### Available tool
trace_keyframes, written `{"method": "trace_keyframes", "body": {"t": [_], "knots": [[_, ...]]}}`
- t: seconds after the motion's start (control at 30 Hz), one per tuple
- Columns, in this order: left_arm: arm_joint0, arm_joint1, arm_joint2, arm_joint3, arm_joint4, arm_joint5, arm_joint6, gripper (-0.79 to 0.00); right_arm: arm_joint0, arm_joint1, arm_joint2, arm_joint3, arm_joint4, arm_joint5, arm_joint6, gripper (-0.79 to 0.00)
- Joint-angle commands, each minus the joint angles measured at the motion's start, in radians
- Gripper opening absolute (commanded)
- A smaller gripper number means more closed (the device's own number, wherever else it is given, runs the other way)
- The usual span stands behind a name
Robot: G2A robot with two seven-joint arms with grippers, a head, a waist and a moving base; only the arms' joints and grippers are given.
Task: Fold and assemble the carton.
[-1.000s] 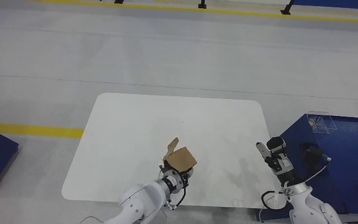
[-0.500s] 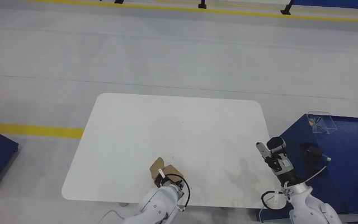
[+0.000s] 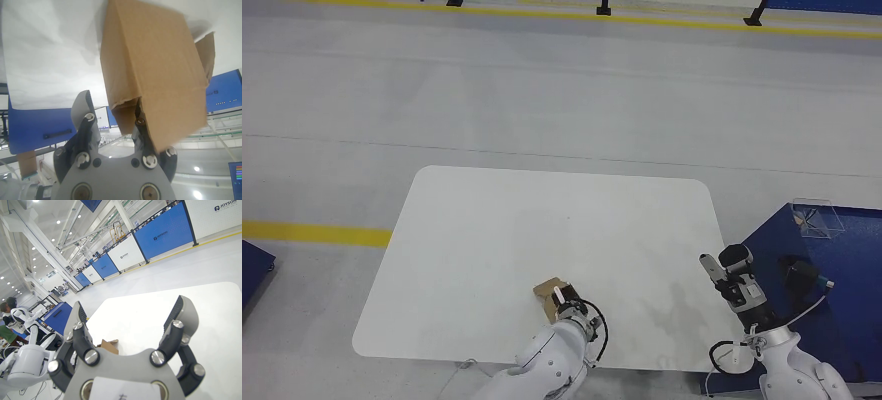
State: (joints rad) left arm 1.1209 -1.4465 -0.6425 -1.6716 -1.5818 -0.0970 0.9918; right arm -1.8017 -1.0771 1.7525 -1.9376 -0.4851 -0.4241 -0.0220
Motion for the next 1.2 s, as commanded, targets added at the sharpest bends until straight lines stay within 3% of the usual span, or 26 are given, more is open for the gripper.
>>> {"method": "trace_keyframes", "body": {"t": [0.0, 0.13, 0.27, 0.43, 0.57, 1.03, 1.13, 1.17], "knots": [[0.029, 0.006, -0.006, -0.061, 0.027, 0.031, -0.028, 0.0, 0.0, 0.0, 0.0, 0.0, 0.0, 0.0, 0.0, 0.0], [0.093, 0.034, -0.057, -0.207, 0.092, 0.168, -0.154, 0.0, 0.0, 0.0, 0.0, 0.0, 0.0, 0.0, 0.0, 0.0], [0.173, 0.077, -0.159, -0.318, 0.188, 0.316, -0.388, 0.0, 0.0, 0.0, 0.0, 0.0, 0.0, 0.0, 0.0, 0.0], [0.264, 0.128, -0.308, -0.324, 0.312, 0.485, -0.678, 0.0, 0.0, 0.0, 0.0, 0.0, 0.0, 0.0, 0.0, 0.0], [0.324, 0.15, -0.405, -0.284, 0.314, 0.52, -0.879, 0.0, 0.0, 0.0, 0.0, 0.0, 0.0, 0.0, 0.0, 0.0], [0.328, 0.152, -0.41, -0.279, 0.308, 0.525, -0.897, 0.0, 0.0, 0.0, 0.0, 0.0, 0.0, 0.0, 0.0, 0.0], [0.326, 0.152, -0.412, -0.282, 0.325, 0.52, -0.89, 0.0, 0.033, -0.001, -0.027, 0.014, -0.028, 0.088, 0.059, 0.0], [0.325, 0.156, -0.414, -0.304, 0.428, 0.509, -0.821, 0.0, 0.054, -0.002, -0.047, 0.016, -0.027, 0.128, 0.095, 0.0]]}}
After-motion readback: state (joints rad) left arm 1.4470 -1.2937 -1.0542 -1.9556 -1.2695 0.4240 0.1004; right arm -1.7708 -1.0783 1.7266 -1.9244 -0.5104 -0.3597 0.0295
